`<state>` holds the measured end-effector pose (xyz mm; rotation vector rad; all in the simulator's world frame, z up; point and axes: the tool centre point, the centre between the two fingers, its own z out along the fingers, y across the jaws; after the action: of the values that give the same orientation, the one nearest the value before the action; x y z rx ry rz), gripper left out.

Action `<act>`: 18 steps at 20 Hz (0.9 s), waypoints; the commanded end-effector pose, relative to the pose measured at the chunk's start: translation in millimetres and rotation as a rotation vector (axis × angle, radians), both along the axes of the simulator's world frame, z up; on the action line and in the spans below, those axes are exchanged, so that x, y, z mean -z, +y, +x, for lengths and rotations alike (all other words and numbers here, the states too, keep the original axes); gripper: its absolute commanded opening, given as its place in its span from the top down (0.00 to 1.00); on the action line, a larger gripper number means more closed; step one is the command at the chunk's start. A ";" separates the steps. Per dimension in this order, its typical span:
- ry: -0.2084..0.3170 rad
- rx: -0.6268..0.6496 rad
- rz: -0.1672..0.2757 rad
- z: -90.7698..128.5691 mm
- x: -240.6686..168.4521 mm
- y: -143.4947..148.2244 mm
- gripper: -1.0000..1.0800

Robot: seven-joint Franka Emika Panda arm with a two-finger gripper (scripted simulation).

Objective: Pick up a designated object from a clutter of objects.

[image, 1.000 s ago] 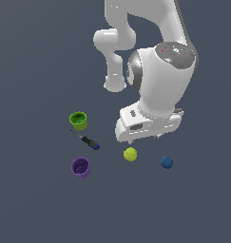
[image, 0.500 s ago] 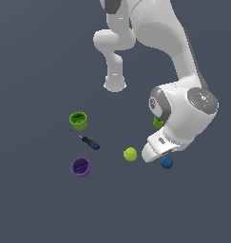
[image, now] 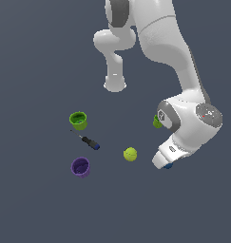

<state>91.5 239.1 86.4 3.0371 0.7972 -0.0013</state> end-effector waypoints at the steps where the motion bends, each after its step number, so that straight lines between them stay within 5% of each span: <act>1: -0.001 -0.009 0.001 -0.1 4.8 4.5 0.04; 18: 0.000 -0.011 0.002 -1.5 54.1 5.1 0.04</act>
<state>89.4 244.0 36.7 3.0340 0.8143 -0.0028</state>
